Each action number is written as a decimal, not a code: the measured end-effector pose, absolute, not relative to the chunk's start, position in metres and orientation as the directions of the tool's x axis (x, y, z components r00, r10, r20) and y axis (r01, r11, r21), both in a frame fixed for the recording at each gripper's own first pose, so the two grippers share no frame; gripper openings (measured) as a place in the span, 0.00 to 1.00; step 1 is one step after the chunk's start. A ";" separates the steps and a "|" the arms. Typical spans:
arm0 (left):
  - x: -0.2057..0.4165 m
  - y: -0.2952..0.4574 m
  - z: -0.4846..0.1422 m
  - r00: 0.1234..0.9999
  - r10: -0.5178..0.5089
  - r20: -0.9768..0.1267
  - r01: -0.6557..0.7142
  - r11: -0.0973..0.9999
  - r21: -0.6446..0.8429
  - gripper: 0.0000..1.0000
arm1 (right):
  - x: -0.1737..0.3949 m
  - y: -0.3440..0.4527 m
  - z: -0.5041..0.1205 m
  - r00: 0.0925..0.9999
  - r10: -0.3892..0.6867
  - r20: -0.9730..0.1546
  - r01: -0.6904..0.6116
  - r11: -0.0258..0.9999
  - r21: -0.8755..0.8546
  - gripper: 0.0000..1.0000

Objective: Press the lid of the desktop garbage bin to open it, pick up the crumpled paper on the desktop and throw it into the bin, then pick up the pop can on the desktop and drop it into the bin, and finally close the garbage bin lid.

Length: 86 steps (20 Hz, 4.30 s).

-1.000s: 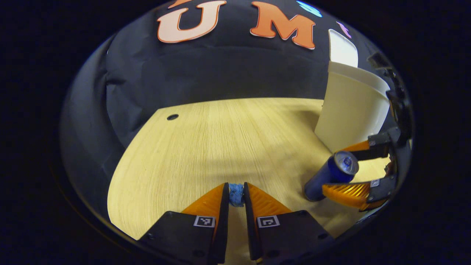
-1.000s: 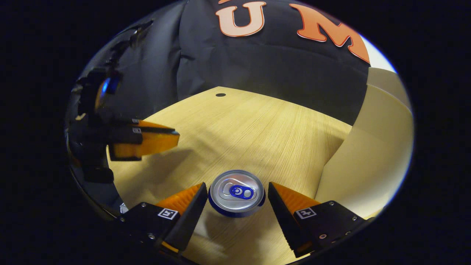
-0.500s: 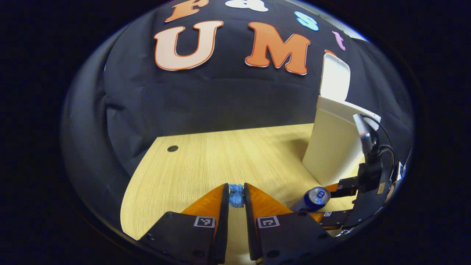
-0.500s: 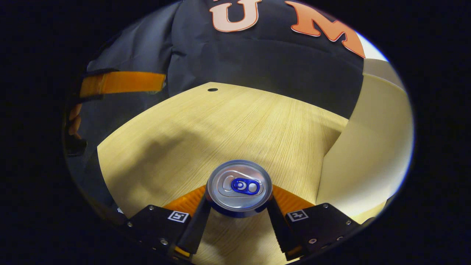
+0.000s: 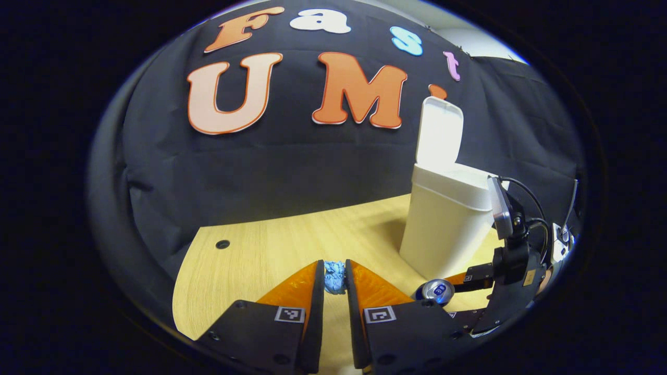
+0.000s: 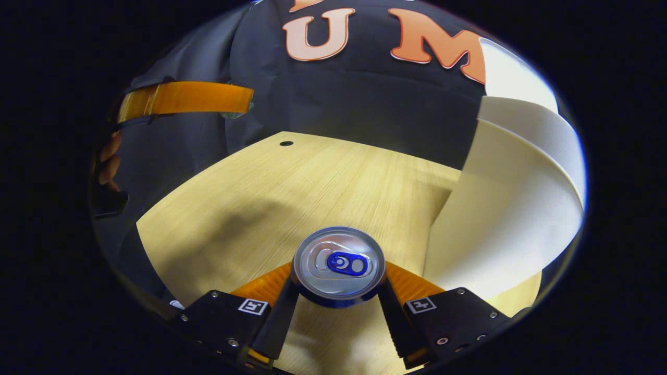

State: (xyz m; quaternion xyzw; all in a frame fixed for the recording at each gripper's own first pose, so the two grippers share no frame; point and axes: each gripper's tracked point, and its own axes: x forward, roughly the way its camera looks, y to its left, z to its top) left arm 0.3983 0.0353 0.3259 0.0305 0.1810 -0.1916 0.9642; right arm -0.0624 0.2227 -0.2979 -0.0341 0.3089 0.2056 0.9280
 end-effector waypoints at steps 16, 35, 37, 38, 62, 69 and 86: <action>0.414 -0.118 0.400 0.822 -0.538 -0.186 0.540 0.841 -0.044 0.27 | -0.085 0.106 -0.282 0.767 0.287 -0.574 -0.319 0.947 0.048 0.81; 0.413 -0.242 0.386 0.733 -0.644 -0.218 0.653 0.756 -0.035 0.27 | -0.093 -0.008 -0.258 0.823 0.144 -0.549 -0.143 0.989 0.045 0.81; 0.416 -0.243 0.383 0.739 -0.636 -0.222 0.648 0.761 -0.021 0.27 | -0.093 -0.018 -0.247 0.834 0.134 -0.535 -0.131 0.990 0.044 0.81; 0.416 -0.244 0.381 0.741 -0.633 -0.225 0.645 0.764 -0.025 0.27 | -0.091 -0.025 -0.241 0.841 0.123 -0.528 -0.120 0.992 0.040 0.76; 0.424 -0.167 0.364 0.875 -0.411 -0.255 0.415 0.909 -0.039 0.83 | -0.030 -0.088 -0.088 0.930 0.161 -0.330 -0.186 0.981 -0.046 0.76; 0.418 -0.129 0.360 0.908 -0.321 -0.270 0.326 0.945 -0.025 0.83 | 0.003 -0.079 -0.079 0.941 0.193 -0.279 -0.205 0.979 -0.014 0.80; 0.411 -0.078 0.344 0.932 -0.191 -0.307 0.186 0.982 -0.045 0.81 | 0.025 -0.065 -0.138 0.905 0.228 -0.359 -0.232 0.972 0.032 0.82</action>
